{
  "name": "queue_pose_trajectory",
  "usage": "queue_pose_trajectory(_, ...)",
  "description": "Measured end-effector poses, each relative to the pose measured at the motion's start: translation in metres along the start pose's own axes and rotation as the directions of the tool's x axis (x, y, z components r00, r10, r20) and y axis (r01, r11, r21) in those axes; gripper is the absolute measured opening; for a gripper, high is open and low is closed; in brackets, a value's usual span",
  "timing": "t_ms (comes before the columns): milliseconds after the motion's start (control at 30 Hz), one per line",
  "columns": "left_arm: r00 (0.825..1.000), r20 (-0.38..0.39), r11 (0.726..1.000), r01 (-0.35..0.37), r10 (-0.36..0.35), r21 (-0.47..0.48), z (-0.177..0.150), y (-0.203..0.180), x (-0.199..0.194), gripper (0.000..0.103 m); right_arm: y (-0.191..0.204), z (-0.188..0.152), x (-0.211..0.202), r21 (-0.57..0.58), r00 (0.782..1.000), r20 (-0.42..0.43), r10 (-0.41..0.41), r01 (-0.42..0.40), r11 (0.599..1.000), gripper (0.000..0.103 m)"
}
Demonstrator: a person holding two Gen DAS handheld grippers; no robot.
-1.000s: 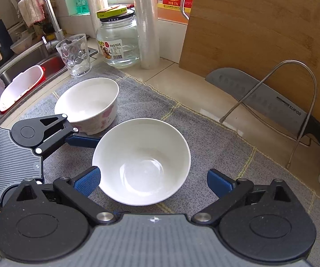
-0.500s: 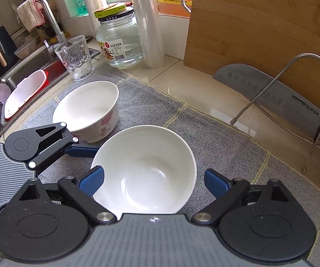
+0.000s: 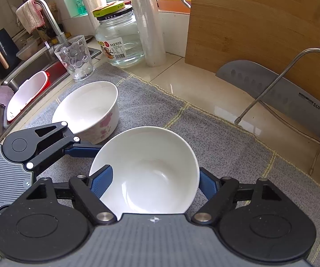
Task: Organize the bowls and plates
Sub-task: 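Carry the pink-flower bowl with both tools over the plain white bowl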
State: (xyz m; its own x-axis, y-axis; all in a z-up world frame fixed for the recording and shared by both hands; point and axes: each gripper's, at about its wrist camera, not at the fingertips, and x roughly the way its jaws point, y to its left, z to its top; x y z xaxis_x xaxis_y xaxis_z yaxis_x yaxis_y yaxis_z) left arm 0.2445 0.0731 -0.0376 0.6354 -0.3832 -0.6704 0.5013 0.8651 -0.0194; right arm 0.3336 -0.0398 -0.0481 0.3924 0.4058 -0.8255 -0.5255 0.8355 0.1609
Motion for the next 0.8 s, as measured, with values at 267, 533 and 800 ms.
queue_pose_trajectory(267, 1.0, -0.011, 1.0, 0.001, -0.001, 0.004, 0.001, -0.002, -0.004, 0.088, 0.0, -0.001, -0.006, 0.019, 1.0, 0.008, 0.008, -0.008, 1.0, 0.085)
queue_pose_trajectory(533, 1.0, -0.012, 1.0, 0.005, -0.005, 0.02, 0.006, -0.012, -0.022, 0.088, 0.01, -0.008, -0.024, 0.011, 0.999, 0.031, 0.011, -0.011, 1.0, 0.085)
queue_pose_trajectory(800, 1.0, 0.005, 0.999, 0.006, -0.006, 0.045, 0.006, -0.027, -0.044, 0.088, 0.023, -0.02, -0.05, 0.003, 0.998, 0.071, -0.001, 0.001, 1.0, 0.085)
